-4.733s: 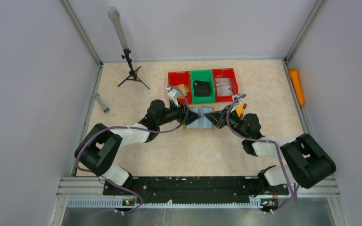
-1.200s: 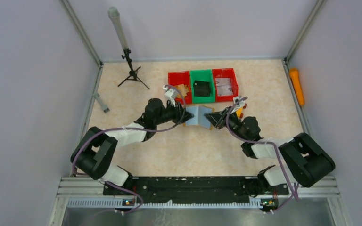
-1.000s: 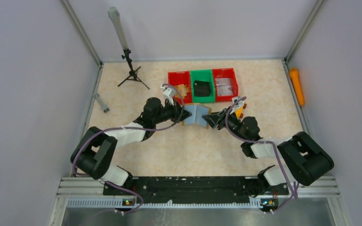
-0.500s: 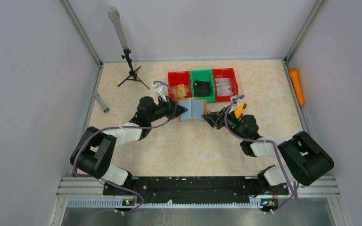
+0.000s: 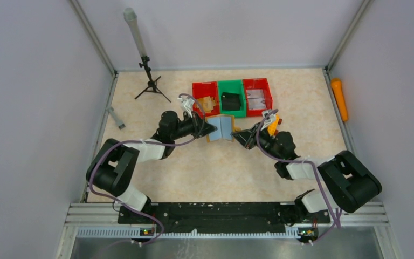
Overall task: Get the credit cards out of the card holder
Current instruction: Place the card holder at the center of the board.
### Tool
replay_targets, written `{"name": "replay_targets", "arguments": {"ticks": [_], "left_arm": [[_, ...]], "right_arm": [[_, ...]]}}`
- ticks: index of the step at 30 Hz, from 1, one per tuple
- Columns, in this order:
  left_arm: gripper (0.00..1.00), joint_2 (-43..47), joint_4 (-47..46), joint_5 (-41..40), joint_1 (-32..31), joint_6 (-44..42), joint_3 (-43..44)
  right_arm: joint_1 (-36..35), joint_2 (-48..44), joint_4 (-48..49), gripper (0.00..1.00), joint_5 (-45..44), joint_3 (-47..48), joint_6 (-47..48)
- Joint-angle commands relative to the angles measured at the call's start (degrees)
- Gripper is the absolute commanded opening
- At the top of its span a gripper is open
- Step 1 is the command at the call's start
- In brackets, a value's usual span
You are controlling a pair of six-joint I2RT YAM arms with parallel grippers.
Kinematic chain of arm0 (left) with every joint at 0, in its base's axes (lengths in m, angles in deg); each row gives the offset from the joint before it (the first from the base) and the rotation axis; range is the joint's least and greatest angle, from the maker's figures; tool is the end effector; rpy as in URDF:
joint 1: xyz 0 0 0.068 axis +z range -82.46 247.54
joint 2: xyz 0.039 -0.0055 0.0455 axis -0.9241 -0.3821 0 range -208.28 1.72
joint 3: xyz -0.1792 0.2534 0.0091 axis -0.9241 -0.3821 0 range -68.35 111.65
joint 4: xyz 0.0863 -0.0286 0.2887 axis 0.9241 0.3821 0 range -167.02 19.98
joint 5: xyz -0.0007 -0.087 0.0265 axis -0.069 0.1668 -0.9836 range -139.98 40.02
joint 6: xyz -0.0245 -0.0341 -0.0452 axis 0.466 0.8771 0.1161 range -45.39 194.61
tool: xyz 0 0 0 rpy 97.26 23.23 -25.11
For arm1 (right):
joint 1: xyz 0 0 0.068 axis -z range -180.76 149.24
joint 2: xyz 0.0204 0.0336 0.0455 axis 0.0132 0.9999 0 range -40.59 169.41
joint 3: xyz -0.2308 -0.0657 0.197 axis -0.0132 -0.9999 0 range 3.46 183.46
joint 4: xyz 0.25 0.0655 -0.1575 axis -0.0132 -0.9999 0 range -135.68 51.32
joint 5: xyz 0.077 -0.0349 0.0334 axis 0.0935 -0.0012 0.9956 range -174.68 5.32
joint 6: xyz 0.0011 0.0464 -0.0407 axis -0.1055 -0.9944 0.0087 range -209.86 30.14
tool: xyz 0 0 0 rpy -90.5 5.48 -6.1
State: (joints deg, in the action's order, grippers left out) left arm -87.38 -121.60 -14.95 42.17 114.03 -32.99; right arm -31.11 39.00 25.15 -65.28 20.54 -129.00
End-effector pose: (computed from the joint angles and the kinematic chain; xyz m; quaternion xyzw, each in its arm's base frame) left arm 0.3004 -0.1719 0.2012 0.1048 0.7445 -0.5247 0.3993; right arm 0.2248 0.1497 0.1858 -0.0674 0.6961 0.4985 0.5122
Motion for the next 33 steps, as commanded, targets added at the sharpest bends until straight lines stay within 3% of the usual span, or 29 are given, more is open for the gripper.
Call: {"name": "replay_targets", "arguments": {"ticks": [1,12,25,33], "left_arm": [[0.01,-2.31,-7.37,6.20,-0.16,3.16,2.36],[0.01,-1.44,-9.35,7.92,-1.06,2.88,2.13],[0.01,-1.55,-12.85,10.75,-2.47,3.24,2.34],[0.00,-1.43,-9.10,5.86,-1.14,4.13,1.78]], "right_arm": [[-0.59,0.62,3.40,0.09,1.34,2.86,0.15],[-0.55,0.86,-4.36,0.24,-2.00,5.01,2.16],[-0.59,1.45,-7.41,0.25,-1.39,6.30,3.47],[-0.63,0.42,-6.21,0.43,-1.12,5.53,3.42]]}}
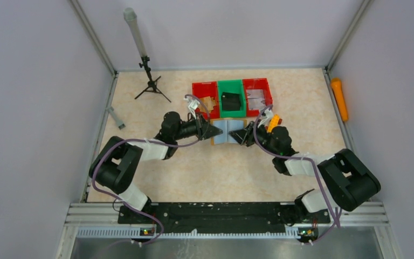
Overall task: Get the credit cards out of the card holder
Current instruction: Place the card holder at the center of the board.
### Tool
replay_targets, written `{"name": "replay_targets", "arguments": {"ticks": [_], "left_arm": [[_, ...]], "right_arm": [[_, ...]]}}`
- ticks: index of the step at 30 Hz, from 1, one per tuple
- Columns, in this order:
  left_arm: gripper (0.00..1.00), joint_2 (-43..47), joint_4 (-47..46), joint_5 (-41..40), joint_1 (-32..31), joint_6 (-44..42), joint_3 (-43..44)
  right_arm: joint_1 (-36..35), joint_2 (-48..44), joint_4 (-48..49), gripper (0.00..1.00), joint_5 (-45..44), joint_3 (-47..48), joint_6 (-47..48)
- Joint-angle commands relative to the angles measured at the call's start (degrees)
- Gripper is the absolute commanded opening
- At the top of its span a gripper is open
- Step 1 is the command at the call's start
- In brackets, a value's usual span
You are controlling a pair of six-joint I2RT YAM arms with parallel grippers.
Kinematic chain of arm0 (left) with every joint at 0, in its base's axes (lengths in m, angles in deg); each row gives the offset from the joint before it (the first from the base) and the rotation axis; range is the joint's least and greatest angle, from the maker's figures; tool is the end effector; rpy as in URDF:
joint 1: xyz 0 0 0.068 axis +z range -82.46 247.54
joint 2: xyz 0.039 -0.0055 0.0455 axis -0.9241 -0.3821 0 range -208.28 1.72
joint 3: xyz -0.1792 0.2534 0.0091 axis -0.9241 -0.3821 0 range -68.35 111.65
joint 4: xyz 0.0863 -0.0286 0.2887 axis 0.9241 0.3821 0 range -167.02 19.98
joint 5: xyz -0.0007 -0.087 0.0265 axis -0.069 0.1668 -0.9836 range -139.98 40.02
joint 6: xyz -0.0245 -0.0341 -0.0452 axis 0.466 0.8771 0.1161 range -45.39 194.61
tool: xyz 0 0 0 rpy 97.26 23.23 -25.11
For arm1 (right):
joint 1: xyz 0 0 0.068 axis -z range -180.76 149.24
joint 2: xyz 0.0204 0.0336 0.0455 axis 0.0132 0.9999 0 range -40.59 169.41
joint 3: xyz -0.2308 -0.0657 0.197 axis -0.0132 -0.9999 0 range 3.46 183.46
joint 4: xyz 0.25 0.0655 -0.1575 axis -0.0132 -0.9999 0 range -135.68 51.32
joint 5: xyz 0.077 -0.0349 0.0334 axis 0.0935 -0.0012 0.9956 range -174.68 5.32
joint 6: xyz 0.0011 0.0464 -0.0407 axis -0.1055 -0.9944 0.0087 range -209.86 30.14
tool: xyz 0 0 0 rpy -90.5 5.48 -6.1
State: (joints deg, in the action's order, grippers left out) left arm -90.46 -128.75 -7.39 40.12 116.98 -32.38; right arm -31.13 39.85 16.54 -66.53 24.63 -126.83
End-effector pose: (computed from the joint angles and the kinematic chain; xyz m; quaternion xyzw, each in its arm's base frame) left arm 0.2961 -0.1890 0.2012 0.1554 0.7104 -0.5806 0.3662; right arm 0.2400 0.1575 0.1864 -0.0658 0.7274 0.4692 0.4963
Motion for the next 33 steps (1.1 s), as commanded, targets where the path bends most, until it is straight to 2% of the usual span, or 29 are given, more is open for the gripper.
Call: {"name": "replay_targets", "arguments": {"ticks": [1,4,8,19,22,33], "left_arm": [[0.00,1.32,-4.04,-1.63,1.74,2.45,0.47],[0.00,0.54,-5.79,-0.91,2.75,4.02,0.06],[0.00,0.83,-4.88,-1.43,2.96,3.88,-0.01],[0.00,1.23,-3.73,-2.18,3.49,3.64,-0.27],[0.00,1.73,-2.76,-2.96,3.75,3.20,-0.47],[0.00,1.83,-3.33,-2.82,4.13,3.72,-0.73]], "right_arm": [[-0.55,-0.77,2.24,0.44,-0.37,1.28,1.31],[-0.59,-1.69,2.14,0.44,-1.19,0.83,1.63],[-0.51,-2.58,1.61,0.39,-2.41,0.39,1.94],[-0.15,-5.35,0.24,0.41,-6.15,-0.84,2.45],[0.09,-6.13,0.99,0.35,-6.64,-1.56,2.37],[0.22,-6.45,1.66,0.25,-6.42,-1.97,2.17]]}}
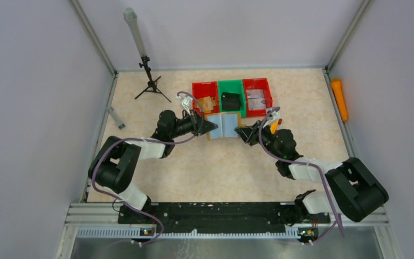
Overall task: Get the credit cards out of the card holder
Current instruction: Place the card holder at the center of the board.
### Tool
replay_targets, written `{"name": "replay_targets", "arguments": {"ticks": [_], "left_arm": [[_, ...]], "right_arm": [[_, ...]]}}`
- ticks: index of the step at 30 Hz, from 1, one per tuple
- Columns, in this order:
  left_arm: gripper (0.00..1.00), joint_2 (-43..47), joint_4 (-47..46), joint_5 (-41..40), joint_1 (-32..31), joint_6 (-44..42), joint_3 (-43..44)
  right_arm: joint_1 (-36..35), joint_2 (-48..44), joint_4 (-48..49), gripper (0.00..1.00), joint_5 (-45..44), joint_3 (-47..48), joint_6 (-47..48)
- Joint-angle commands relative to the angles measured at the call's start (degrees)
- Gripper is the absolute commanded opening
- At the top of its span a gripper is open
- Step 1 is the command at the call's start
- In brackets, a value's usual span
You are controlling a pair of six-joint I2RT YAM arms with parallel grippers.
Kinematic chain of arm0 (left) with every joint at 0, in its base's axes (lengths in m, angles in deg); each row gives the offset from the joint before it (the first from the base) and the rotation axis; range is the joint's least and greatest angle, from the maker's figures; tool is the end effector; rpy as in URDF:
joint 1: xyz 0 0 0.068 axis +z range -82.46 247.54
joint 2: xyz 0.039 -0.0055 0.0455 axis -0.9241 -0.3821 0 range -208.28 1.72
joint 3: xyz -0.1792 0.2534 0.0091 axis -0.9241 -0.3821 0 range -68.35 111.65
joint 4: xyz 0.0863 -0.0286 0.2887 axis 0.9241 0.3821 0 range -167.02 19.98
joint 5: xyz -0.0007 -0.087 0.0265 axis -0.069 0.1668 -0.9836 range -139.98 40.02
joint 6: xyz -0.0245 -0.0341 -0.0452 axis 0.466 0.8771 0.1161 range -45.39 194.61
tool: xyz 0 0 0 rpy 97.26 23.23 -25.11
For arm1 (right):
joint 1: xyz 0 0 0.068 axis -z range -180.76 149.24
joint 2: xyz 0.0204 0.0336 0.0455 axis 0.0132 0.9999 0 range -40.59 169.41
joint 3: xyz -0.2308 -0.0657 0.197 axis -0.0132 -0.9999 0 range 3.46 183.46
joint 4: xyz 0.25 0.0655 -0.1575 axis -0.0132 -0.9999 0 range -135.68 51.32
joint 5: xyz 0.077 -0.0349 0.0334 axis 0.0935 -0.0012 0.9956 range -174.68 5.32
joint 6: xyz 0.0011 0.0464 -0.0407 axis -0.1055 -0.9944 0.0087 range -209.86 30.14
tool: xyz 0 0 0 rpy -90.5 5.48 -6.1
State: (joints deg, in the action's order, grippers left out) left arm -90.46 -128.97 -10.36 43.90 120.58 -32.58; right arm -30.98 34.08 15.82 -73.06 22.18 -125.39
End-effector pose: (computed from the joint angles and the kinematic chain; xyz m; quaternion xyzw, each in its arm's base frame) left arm 0.3094 -0.1677 0.2004 0.0919 0.7222 -0.5689 0.3825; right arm 0.2292 0.1445 0.1970 -0.0376 0.7148 0.4379 0.5440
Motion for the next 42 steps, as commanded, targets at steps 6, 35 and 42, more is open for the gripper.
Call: {"name": "replay_targets", "arguments": {"ticks": [6,35,42], "left_arm": [[0.00,-1.23,-13.64,5.88,0.22,5.31,-0.49],[0.51,1.61,15.69,-2.74,-4.68,-10.94,6.84],[0.75,2.87,24.31,-8.79,-9.09,-18.33,9.67]], "right_arm": [[0.04,0.43,2.10,0.18,1.80,1.28,0.76],[0.07,2.39,4.94,0.18,7.56,2.19,0.28],[0.07,4.02,6.21,0.14,9.34,2.67,-0.95]]}}
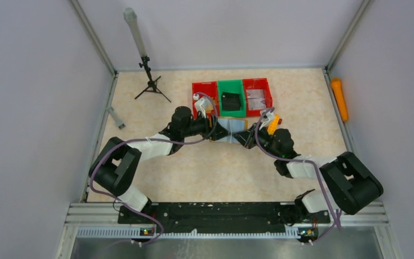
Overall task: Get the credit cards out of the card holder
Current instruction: Place the card holder at the center of the board.
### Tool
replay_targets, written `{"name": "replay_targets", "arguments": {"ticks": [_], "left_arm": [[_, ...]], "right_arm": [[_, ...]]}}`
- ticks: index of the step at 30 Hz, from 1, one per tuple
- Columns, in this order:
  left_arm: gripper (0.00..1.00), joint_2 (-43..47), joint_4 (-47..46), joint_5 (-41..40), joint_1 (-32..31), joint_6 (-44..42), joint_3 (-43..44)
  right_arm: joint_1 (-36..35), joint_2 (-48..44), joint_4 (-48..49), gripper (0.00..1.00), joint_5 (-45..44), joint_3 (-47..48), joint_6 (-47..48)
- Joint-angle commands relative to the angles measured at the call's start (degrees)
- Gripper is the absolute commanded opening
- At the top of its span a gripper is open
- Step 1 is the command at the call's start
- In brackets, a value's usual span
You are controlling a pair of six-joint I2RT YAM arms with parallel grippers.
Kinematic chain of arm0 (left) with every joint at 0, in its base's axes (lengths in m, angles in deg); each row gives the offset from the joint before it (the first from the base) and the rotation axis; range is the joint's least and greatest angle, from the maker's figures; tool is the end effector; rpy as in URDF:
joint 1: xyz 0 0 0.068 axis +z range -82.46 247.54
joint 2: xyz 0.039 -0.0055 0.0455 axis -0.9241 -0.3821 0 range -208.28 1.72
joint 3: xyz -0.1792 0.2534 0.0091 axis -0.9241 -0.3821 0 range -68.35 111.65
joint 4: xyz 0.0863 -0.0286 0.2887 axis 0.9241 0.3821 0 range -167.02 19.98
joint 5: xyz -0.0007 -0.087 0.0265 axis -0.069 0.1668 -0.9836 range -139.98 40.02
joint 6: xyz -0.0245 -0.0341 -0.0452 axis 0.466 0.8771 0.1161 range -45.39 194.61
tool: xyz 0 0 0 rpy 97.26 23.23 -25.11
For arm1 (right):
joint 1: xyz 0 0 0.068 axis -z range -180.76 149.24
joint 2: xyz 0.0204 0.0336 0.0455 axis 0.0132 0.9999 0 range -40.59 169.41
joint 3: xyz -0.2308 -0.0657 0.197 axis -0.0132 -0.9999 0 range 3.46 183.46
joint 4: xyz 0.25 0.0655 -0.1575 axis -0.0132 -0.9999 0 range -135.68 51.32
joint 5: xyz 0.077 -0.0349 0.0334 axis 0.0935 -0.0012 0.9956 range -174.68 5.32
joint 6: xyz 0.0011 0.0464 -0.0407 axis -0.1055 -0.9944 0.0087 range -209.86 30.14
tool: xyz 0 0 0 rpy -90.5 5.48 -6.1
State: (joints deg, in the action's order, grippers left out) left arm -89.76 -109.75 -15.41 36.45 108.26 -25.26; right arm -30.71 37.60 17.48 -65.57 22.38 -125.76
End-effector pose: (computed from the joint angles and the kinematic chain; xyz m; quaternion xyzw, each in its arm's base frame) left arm 0.3054 -0.2149 0.2100 0.1624 0.7647 -0.5088 0.3604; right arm 0.2305 0.1505 0.1861 -0.0769 0.7209 0.4697 0.5038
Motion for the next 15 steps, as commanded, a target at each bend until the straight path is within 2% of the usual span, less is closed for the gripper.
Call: {"name": "replay_targets", "arguments": {"ticks": [1,8,15], "left_arm": [[0.75,2.12,5.05,-3.76,-1.67,-6.09,2.34],[0.73,1.64,11.20,-7.23,-2.80,-8.80,4.87],[0.85,6.84,3.32,-6.83,-2.73,-8.14,-1.04]], "right_arm": [[-0.20,0.55,4.50,0.14,1.81,2.52,-0.71],[-0.19,0.39,4.60,0.14,1.66,2.42,-0.96],[-0.19,0.54,2.71,0.14,0.67,2.92,-0.66]]}}
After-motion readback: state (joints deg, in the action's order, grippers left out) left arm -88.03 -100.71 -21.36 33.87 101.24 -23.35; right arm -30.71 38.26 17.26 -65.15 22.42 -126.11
